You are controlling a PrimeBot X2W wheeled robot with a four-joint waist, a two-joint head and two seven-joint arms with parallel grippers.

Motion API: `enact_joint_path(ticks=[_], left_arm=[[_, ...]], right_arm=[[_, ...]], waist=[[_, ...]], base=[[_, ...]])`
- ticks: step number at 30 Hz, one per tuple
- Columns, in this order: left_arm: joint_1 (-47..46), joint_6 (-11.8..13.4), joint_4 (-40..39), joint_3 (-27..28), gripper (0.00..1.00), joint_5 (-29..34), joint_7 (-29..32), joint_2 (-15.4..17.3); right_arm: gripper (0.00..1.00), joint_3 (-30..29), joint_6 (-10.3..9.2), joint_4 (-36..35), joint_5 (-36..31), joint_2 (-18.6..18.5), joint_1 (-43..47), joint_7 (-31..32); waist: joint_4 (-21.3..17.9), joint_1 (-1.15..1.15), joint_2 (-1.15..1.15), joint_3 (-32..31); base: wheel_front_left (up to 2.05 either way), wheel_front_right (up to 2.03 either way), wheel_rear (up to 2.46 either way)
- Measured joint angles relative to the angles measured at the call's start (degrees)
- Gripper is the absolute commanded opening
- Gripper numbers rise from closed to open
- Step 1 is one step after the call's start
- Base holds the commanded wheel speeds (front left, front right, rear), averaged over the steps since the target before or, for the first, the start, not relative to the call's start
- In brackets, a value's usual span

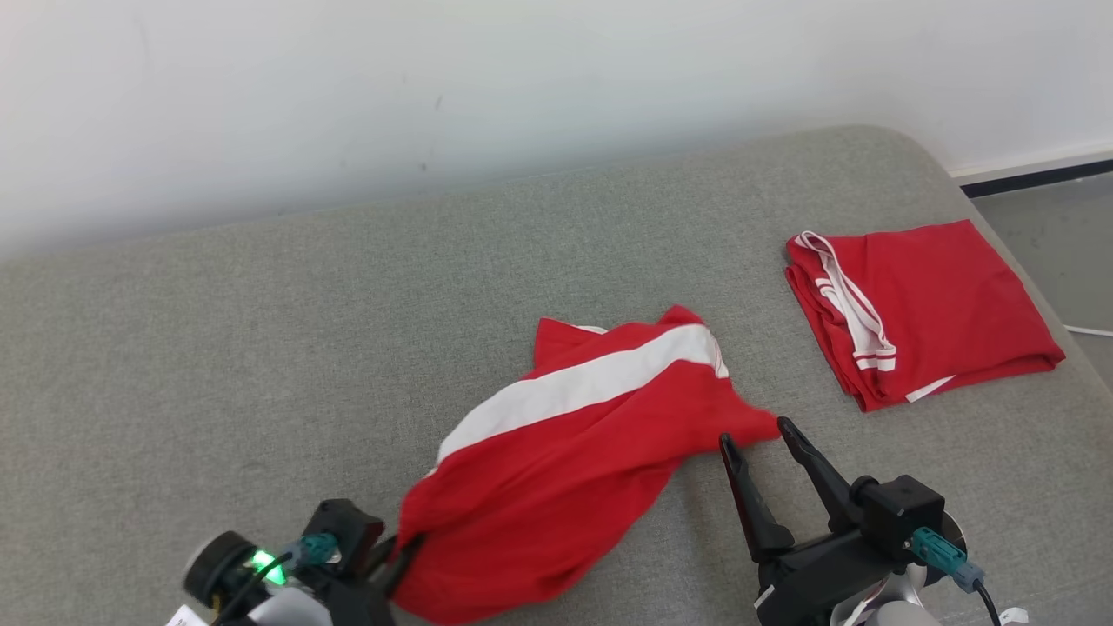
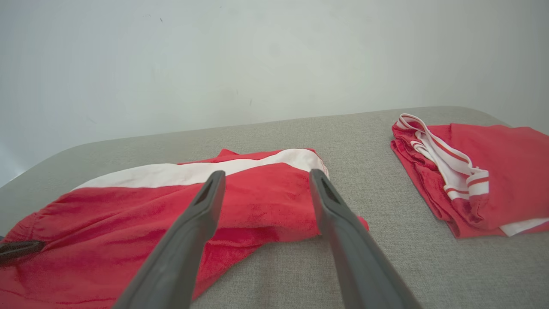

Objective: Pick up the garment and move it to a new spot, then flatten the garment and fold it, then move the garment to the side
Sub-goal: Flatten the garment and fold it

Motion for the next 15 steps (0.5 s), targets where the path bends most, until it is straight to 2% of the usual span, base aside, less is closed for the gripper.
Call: enact_joint_path(ticks=[8, 13, 14, 15], left_arm=[[-1.2, 6.2, 4.9, 3.4, 0.00, 2.4, -3.6, 1.4], [-1.4, 7.3, 4.9, 4.5, 0.00, 1.5, -4.5, 0.9], [-1.3, 7.4, 4.8, 4.7, 0.42, 1.0, -4.4, 0.8], [-1.2, 7.5, 4.7, 4.9, 1.00, 0.5, -4.1, 0.5]], right_arm=[[1.00, 0.7, 0.00, 0.3, 0.3, -0.6, -0.2, 0.0], [1.00, 0.3, 0.01, 0.2, 0.4, -0.9, -0.1, 0.0], [1.00, 0.3, 0.00, 0.1, 0.4, -1.0, -0.1, 0.0], [1.00, 0.2, 0.00, 0.1, 0.4, -1.0, -0.1, 0.0]], waist=[[-1.0, 0.00, 0.00, -0.3], [-1.5, 0.00, 0.00, -0.2], [-1.5, 0.01, 0.00, -0.2], [-1.5, 0.00, 0.00, -0.2]], base=[[0.00, 0.00, 0.00], [0.00, 0.00, 0.00], [0.00, 0.00, 0.00], [0.00, 0.00, 0.00]])
